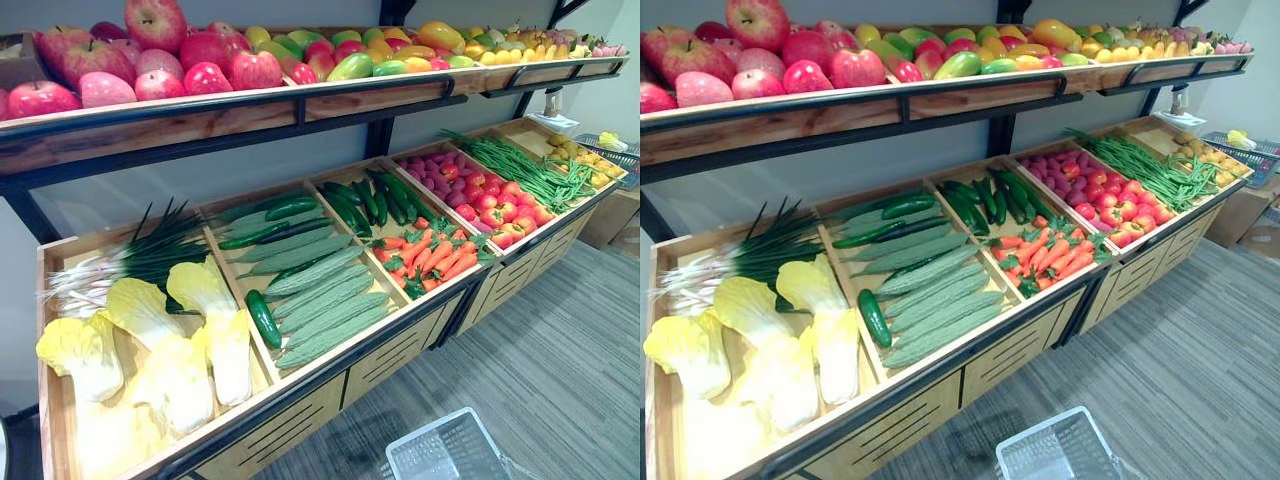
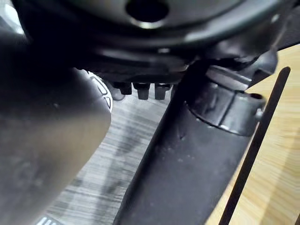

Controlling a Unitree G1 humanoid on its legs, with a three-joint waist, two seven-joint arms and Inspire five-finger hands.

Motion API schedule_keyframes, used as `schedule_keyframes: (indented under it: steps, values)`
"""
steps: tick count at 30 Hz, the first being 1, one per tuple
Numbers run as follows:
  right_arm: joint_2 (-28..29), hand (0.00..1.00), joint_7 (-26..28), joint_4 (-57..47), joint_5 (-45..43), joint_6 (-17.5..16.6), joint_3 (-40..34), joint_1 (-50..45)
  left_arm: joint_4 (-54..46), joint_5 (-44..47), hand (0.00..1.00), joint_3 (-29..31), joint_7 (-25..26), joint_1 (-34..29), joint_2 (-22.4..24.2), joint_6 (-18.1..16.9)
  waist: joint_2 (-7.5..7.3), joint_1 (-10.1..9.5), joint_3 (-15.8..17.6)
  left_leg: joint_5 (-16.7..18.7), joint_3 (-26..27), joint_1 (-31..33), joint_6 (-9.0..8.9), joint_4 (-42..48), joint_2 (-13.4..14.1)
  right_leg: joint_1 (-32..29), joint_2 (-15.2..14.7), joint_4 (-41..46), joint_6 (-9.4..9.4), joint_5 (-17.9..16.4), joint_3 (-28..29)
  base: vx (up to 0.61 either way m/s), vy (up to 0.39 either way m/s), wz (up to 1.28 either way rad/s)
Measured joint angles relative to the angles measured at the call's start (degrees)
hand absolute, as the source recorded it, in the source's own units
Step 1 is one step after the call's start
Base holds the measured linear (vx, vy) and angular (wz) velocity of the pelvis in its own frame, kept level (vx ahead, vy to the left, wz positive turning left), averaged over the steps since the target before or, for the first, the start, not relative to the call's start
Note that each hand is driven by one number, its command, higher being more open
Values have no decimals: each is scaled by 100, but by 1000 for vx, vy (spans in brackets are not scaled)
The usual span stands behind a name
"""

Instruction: Pick vegetable in the basket

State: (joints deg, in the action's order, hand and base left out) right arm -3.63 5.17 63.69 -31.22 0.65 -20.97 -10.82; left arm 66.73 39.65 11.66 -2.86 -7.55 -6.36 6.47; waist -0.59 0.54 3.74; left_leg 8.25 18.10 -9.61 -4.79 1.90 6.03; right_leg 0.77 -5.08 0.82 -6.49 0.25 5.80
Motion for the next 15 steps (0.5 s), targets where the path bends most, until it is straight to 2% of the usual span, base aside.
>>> schedule_keyframes:
  steps: [11, 15]
  values:
    - [-104, 0, -83, 30, 203, 35, 192, 67, 55, -265, 100, -228, -59, 66, -42, -75, 0, 41, 17, 10, 114, 2, -15, 35, 6, -69, 19, 2, -20, 56, 127, -42, 0, -6]
    - [-116, 0, -85, -26, 247, 38, 206, 66, 102, -841, 100, -427, -3, 254, -150, 47, 4, 183, 26, 47, 286, -35, -74, 45, 79, -121, 105, 14, -7, 67, 276, -7, -5, -22]
